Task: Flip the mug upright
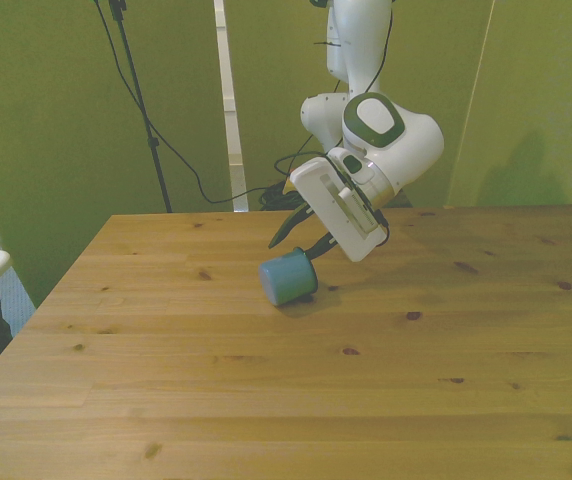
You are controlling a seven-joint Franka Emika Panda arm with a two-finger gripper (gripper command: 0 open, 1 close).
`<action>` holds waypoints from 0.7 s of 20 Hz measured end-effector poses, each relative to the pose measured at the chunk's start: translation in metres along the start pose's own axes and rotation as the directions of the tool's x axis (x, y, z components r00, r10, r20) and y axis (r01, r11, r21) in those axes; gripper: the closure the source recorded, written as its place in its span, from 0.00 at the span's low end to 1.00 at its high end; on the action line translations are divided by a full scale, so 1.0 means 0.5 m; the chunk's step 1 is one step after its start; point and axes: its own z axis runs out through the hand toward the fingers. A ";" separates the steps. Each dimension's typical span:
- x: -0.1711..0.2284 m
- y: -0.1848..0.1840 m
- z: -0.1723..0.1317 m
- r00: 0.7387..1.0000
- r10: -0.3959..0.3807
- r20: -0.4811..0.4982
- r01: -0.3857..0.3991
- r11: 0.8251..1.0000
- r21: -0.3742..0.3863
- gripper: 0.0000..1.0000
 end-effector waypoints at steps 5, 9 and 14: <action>-0.003 -0.002 0.009 1.000 0.000 0.003 0.000 1.000 -0.005 1.00; -0.001 -0.003 0.008 1.000 0.003 0.000 -0.003 1.000 -0.005 1.00; 0.001 -0.005 0.003 1.000 0.009 -0.004 -0.009 1.000 -0.001 1.00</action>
